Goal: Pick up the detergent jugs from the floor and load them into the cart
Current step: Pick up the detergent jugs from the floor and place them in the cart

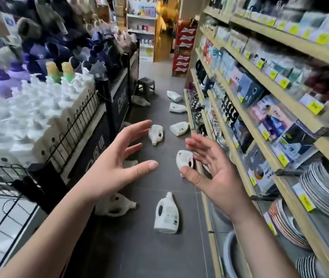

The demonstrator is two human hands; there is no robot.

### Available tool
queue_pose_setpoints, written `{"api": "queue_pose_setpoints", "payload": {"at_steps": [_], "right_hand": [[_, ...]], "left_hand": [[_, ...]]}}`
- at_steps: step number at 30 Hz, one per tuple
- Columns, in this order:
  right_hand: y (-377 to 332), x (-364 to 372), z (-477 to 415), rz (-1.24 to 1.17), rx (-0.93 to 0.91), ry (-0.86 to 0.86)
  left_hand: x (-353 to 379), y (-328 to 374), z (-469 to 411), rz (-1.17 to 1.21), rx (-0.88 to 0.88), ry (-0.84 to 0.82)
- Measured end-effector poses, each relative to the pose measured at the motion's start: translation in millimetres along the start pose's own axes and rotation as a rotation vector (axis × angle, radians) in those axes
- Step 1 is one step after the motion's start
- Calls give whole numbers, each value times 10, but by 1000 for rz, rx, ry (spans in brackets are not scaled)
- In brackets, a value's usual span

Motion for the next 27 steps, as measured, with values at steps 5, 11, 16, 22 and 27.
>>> {"api": "queue_pose_setpoints", "payload": {"at_steps": [5,11,16,22,27], "right_hand": [[475,-237,-488,1,42,21],[1135,-585,-1105,-29,59,5],[1768,-872,-1693,-82,87,-32],[2540,-1080,-2135,-117,178,-51],[3478,-1096,-2194,-126,290,-13]], "left_hand": [[68,-344,-729,9,-22,-34],[271,-768,-1476,-12,-72,-29],[478,-1166,-2094,-26,-142,14],[666,-1728,-2647,3,-241,41],[871,-2656,-2915,37,-330,21]]}}
Point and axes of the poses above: each hand's wrist, its own z-axis away from the middle knuckle, its own x-axis out of the palm, y = z × x, the point moved 8 cm from there along -z, towards the middle knuckle, and after that the axes turned 4 degrees about -x, right-handed, at the moved point
